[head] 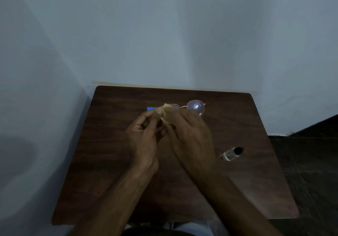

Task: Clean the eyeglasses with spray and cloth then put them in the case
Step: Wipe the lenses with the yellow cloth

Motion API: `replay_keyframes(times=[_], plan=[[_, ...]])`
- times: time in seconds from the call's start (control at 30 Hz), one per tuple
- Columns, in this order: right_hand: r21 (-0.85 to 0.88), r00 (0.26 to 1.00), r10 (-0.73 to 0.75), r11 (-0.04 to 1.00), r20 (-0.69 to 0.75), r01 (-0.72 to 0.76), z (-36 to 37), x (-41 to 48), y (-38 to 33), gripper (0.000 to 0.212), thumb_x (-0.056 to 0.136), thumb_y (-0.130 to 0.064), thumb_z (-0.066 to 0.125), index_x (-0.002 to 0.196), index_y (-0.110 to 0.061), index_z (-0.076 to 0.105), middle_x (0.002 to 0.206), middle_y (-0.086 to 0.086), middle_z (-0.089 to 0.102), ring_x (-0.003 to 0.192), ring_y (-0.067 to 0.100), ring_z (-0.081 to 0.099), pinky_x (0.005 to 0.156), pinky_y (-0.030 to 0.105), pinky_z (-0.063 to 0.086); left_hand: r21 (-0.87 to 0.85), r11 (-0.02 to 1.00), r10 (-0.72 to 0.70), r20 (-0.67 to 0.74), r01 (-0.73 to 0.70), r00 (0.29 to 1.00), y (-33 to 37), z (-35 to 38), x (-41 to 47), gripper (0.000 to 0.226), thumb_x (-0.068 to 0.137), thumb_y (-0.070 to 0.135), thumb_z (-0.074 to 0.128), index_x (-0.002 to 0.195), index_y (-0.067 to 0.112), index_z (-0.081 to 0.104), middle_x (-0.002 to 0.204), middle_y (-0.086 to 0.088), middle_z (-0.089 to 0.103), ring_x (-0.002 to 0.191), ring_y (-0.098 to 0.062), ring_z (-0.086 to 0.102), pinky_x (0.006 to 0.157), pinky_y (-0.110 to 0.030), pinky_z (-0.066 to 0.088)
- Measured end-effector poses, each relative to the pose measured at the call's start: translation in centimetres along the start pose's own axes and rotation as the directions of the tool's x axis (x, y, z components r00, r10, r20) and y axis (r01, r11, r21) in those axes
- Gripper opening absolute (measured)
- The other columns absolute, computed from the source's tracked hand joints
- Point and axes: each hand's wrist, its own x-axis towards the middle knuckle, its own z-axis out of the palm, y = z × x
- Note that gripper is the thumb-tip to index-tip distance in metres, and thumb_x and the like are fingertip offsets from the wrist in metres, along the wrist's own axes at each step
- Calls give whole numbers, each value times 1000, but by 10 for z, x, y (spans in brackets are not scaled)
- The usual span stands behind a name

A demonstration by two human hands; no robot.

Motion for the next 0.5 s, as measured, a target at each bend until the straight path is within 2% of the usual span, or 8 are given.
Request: replay_keyframes(times=[0.07, 0.2, 0.27, 0.33, 0.4, 0.5], plan=[[36, 1000, 8, 999, 2, -8, 0, -9, 2, 29, 91, -7, 72, 119, -5, 74, 119, 7, 74, 107, 23, 67, 93, 36, 53, -14, 1000, -6, -12, 6, 1000, -1, -3, 3, 10, 95, 9, 72, 102, 7, 79, 91, -6, 81, 78, -14, 76, 65, -24, 60], [1, 994, 70, 998, -83, -70, -6, 20, 16, 27, 94, -19, 63, 114, -5, 75, 114, 5, 75, 98, 26, 67, 83, 41, 54, -20, 1000, -12, 9, 12, 1000, -1, -2, 0, 14, 96, 9, 71, 106, 3, 78, 88, -9, 80, 76, -15, 76, 67, -25, 62], [10, 998, 33, 999, -54, -32, -4, 19, 7, 24, 92, -11, 69, 114, -6, 74, 116, 6, 75, 100, 26, 68, 84, 41, 55, 1, 1000, -5, 13, 5, 1000, 2, -1, 0, 12, 97, 9, 70, 104, 6, 78, 88, -6, 80, 77, -14, 76, 66, -24, 62], [24, 1000, -5, 1000, -4, 6, -2, 1, -4, 31, 85, 1, 77, 115, -6, 75, 116, 8, 75, 103, 26, 69, 88, 38, 55, 15, 1000, 11, 1, -11, 1000, 6, -2, 2, 10, 97, 10, 70, 101, 10, 80, 89, -4, 81, 77, -14, 75, 63, -24, 60], [23, 1000, 4, 1000, -25, -3, -3, -4, 3, 33, 82, 0, 79, 115, -5, 76, 114, 11, 75, 102, 23, 68, 91, 32, 52, 4, 1000, 12, -4, -12, 1000, 7, -5, 6, 9, 96, 9, 71, 98, 10, 80, 88, -6, 79, 76, -14, 74, 63, -25, 61], [-19, 996, 69, 997, -65, -71, -8, 21, 21, 25, 91, -7, 72, 115, -7, 74, 118, 10, 72, 102, 25, 68, 87, 37, 56, 5, 1000, 10, 22, -10, 1000, 7, -4, 5, 11, 97, 8, 70, 104, 5, 78, 91, -9, 80, 82, -18, 77, 71, -28, 65]])
